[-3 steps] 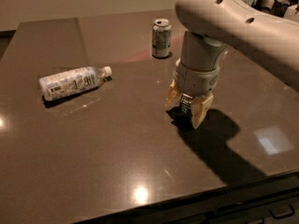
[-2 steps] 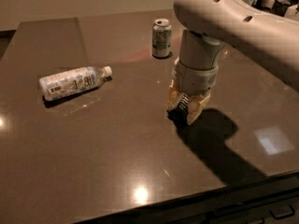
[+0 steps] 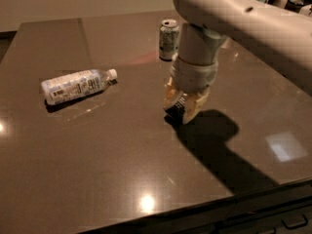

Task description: Move rxbar chocolate near blue plastic bottle

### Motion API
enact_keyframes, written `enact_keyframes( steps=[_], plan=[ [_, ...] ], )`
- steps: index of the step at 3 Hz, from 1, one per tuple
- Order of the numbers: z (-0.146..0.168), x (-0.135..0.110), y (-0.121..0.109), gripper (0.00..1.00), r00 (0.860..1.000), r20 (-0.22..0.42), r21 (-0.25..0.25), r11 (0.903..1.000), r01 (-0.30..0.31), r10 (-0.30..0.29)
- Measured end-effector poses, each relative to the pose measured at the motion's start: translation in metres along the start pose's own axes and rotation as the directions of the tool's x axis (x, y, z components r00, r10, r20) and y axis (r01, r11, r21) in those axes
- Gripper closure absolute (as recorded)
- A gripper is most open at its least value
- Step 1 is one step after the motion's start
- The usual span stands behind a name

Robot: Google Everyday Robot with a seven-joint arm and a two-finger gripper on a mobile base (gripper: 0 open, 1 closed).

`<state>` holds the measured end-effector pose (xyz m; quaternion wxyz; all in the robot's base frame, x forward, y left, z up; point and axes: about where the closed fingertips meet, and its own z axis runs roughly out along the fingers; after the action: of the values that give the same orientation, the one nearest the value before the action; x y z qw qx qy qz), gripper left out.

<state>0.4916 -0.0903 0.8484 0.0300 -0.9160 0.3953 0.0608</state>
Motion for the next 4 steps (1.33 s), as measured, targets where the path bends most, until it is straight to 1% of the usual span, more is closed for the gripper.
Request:
enact_keyframes(
  steps=[1,2,3,4],
  plan=[
    [-0.022,-0.029,-0.037,1.00,0.998,0.055,0.044,0.9988,-0.021,0.019],
    [-0.033,-0.052,-0.064,1.00,0.996,0.091,0.074,0.9969,-0.028,0.021],
    [-0.031,-0.072,-0.094,1.00,0.991,0.129,0.093,0.9946,-0.047,0.035],
    [-0.027,-0.084,-0.111,1.00,0.988,0.150,0.097,0.9940,-0.051,0.036]
  ],
)
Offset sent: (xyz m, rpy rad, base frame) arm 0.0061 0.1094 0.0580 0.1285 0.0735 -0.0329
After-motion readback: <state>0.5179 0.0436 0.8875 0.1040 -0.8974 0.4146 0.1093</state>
